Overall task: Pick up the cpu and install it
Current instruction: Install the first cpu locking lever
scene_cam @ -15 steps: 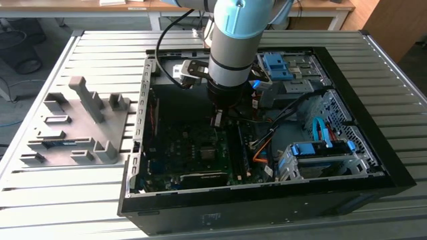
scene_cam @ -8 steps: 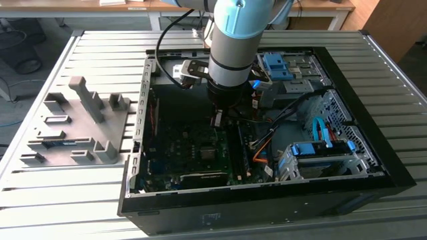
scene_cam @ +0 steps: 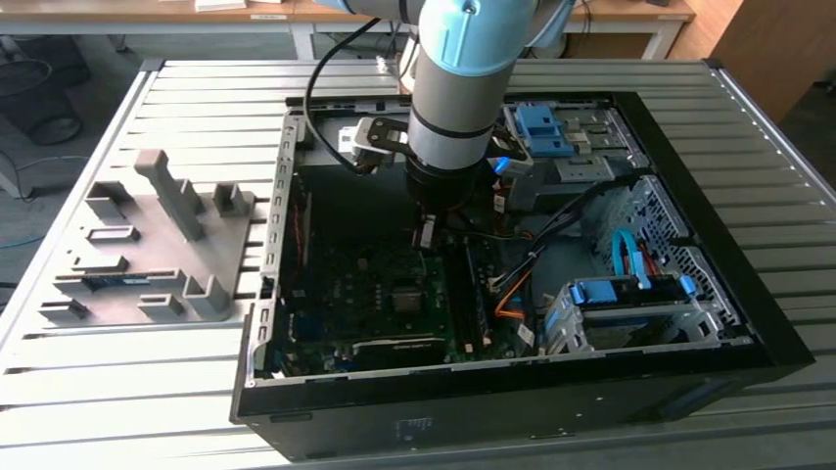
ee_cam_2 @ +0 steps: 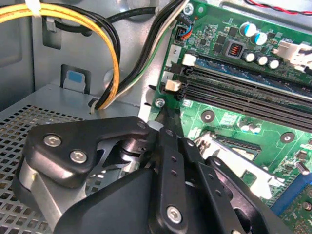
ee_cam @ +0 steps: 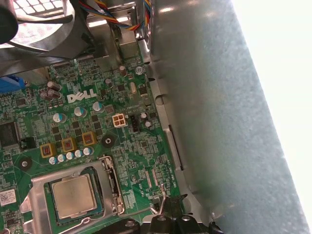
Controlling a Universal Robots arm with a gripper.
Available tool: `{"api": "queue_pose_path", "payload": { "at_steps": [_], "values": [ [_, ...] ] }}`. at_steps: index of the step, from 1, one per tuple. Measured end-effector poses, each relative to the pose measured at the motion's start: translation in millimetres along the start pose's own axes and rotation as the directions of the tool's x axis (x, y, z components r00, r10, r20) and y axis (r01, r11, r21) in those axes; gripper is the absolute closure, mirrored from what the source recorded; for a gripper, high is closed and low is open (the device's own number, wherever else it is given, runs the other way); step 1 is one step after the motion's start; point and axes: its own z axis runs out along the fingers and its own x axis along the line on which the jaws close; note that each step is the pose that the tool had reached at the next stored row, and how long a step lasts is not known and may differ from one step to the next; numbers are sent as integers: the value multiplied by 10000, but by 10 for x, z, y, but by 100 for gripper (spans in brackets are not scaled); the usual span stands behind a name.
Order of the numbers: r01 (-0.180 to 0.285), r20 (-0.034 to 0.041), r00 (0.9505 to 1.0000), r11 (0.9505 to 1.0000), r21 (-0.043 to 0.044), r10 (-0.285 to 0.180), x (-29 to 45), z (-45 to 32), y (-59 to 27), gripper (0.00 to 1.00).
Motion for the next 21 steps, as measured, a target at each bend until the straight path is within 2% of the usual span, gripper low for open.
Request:
{"api": "queue_pose_path", "payload": {
  "at_steps": [21],
  "values": [
    [0,0,10000,10000,0,0,0,0,0,90]
  ]
}}
